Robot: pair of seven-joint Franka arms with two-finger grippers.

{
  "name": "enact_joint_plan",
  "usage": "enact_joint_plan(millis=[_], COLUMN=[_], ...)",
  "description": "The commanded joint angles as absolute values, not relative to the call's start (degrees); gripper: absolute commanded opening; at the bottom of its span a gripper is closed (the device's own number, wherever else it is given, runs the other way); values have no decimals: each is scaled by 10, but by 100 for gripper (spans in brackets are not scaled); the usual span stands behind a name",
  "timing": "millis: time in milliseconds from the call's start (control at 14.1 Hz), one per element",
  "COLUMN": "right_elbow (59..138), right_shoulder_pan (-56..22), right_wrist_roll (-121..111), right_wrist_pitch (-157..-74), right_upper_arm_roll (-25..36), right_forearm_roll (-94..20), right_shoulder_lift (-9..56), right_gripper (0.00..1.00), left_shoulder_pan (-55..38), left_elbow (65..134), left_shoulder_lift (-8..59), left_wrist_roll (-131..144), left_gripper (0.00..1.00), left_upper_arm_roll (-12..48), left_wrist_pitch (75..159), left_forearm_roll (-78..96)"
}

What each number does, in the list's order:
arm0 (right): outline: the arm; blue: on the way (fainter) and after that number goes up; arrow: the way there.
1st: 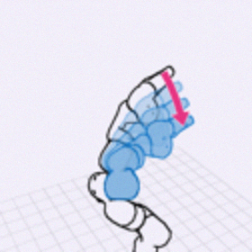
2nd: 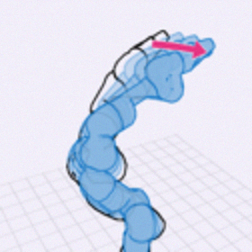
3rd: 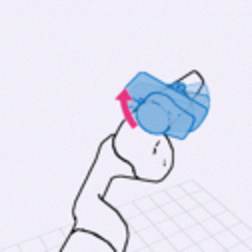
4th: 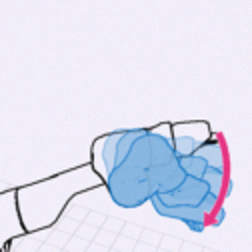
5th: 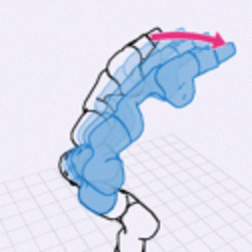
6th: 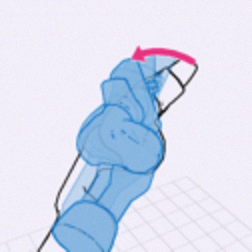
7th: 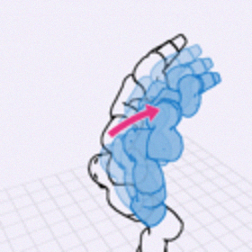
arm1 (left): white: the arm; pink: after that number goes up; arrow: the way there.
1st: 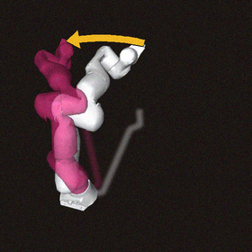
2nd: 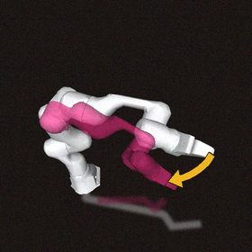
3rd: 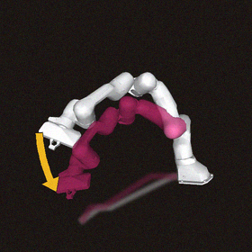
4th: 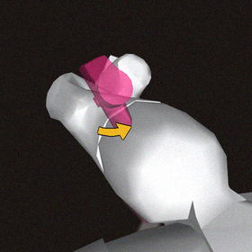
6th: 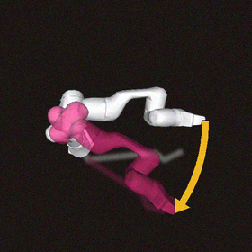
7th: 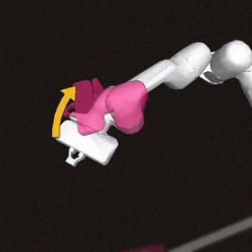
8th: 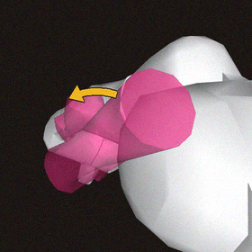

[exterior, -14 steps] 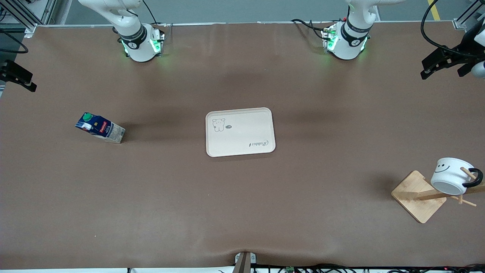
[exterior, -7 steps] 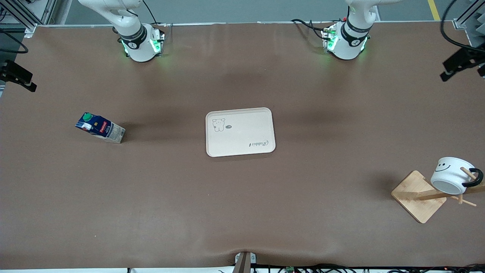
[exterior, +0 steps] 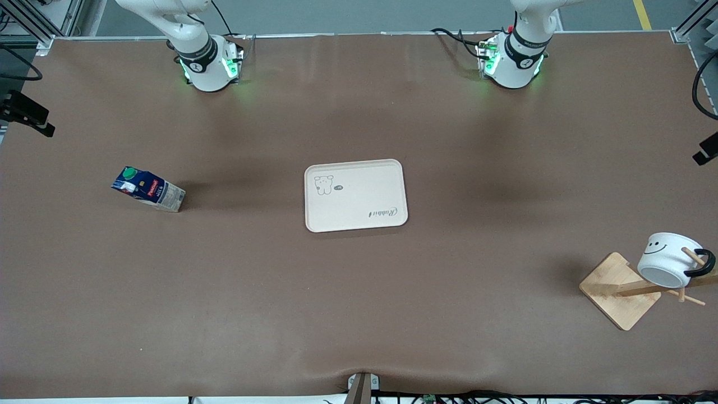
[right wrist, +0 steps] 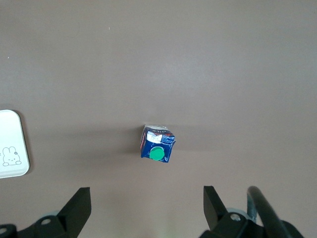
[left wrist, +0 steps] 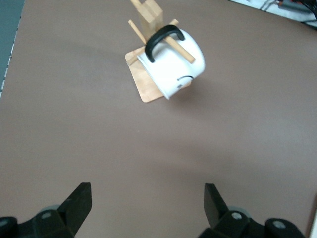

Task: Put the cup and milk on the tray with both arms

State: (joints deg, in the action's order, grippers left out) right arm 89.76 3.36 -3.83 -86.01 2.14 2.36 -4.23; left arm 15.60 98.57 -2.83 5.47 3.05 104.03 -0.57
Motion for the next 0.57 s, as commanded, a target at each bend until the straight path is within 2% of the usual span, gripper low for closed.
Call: enact_joint_plan(millis=[0,212,495], right_elbow=[891,891,891], right_shoulder_pan=[41,45,46], right_wrist_roll=[-40,-40,-40], right_wrist_pitch=[-857,-857,-857], right_upper_arm_roll=[19,19,19], right_forearm_roll=[13,13,13], right_shoulder_lift=[-41,-40,-40], right_gripper=[100,100,100], left_shoulder_pan=[171,174,171], left_elbow=[1068,1144,1155], left_shoulder_lift=[-51,-42,9], left_wrist_roll=[57,49,49], left_gripper=[100,100,95], left_upper_arm_roll=[35,35,39], left_wrist_pitch=[1136,1291,1398], left_forearm_roll=[34,44,43])
